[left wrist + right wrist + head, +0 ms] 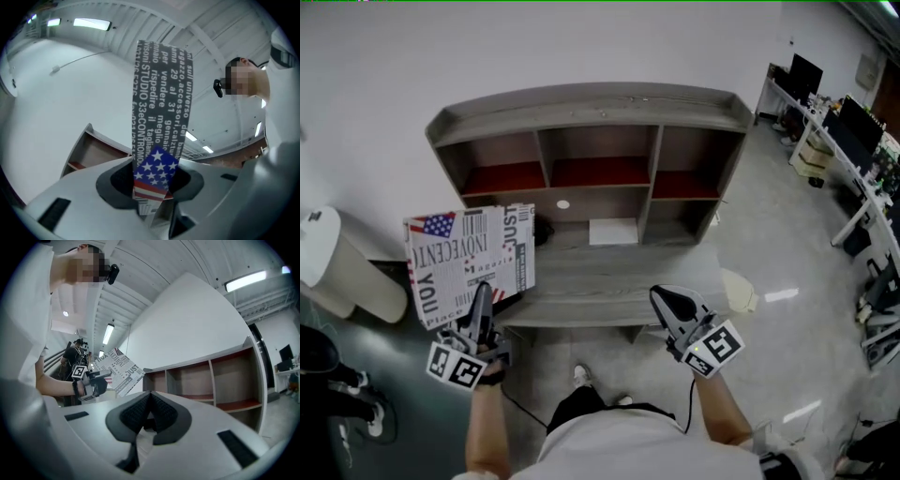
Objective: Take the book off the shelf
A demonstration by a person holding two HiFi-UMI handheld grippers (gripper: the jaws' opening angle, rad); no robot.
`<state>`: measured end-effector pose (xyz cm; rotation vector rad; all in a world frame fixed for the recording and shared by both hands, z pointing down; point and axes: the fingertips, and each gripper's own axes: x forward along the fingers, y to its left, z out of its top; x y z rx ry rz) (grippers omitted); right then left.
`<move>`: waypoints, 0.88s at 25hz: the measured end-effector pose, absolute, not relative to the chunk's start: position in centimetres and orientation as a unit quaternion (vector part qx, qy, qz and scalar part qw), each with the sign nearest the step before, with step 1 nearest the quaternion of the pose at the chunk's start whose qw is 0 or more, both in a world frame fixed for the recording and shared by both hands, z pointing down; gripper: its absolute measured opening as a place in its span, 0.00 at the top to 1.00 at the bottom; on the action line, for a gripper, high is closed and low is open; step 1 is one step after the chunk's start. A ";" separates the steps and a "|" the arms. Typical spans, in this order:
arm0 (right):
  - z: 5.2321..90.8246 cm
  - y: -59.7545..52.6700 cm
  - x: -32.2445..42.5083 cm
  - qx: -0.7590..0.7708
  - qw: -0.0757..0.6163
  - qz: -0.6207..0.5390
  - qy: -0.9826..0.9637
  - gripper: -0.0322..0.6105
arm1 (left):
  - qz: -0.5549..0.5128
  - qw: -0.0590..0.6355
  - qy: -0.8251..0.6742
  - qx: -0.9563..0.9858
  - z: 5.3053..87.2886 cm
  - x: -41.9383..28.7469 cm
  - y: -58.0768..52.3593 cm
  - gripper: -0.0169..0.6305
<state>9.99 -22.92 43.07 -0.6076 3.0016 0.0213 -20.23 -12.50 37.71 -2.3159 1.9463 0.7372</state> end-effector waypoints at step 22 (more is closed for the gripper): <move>42.6 -22.3 21.2 -0.367 0.054 0.009 0.929 0.91 | 0.124 0.024 0.734 -0.667 44.9 -24.3 -2.7 0.74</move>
